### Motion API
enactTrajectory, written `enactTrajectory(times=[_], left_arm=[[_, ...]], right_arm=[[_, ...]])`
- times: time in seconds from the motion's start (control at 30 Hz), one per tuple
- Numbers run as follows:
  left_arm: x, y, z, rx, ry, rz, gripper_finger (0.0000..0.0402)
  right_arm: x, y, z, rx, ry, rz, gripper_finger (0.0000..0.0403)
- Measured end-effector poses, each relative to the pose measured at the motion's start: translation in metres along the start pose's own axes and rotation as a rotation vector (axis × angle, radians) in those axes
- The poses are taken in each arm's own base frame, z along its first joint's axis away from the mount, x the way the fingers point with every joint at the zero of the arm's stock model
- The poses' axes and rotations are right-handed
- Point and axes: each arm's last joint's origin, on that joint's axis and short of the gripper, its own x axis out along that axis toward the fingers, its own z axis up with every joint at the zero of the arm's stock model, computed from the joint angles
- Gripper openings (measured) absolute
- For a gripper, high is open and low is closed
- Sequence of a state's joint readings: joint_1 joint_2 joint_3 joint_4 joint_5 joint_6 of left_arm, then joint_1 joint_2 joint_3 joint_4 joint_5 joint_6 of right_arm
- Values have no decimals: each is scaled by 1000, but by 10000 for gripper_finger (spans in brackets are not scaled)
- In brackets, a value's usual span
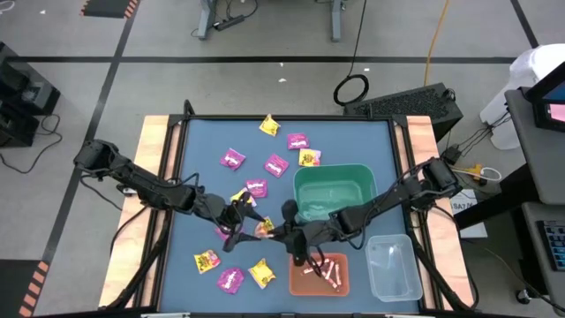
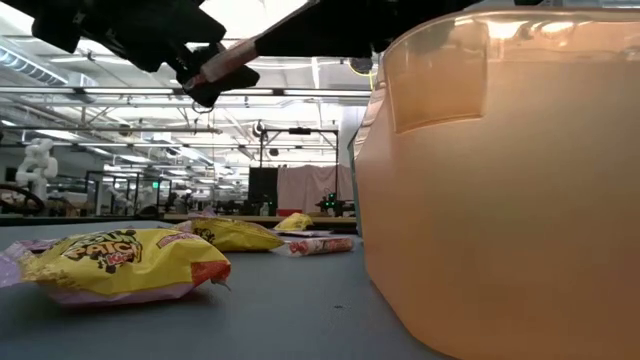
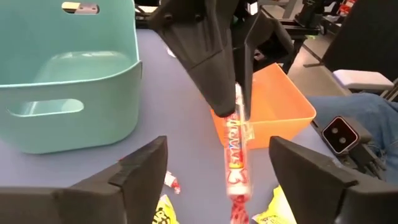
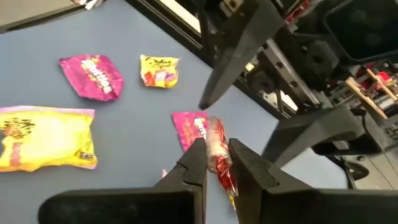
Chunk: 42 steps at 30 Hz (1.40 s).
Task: Sort candy
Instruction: Put the white candy into the orange bin
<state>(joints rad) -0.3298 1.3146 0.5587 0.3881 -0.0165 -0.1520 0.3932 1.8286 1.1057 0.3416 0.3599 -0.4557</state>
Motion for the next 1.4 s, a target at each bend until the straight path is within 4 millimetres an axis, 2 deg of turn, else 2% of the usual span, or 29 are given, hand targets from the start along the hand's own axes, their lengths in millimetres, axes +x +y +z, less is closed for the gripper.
enactTrajectory(times=[0.23, 0.37, 0.67, 0.87, 1.03, 1.17, 1.4], left_arm=[[-10, 0, 10, -4, -59, 38, 297], [-21, 1, 20, -27, -124, 104, 297], [-28, 1, 26, 72, -159, 147, 297], [-29, 3, 29, 170, -183, 219, 297], [-29, 3, 29, 236, -175, 234, 297], [-29, 3, 29, 265, -172, 237, 297], [-29, 3, 29, 234, -174, 234, 297]], right_arm=[[-8, 18, 6, -21, 5, 37, 37], [-19, 28, 14, 11, 34, -13, 38], [-64, 50, 44, 30, 31, -194, 38], [-91, 53, 62, 68, 13, -360, 38], [-105, 54, 71, 125, 8, -500, 38], [-113, 55, 76, 129, 19, -583, 38], [-116, 56, 79, 151, 4, -594, 38]])
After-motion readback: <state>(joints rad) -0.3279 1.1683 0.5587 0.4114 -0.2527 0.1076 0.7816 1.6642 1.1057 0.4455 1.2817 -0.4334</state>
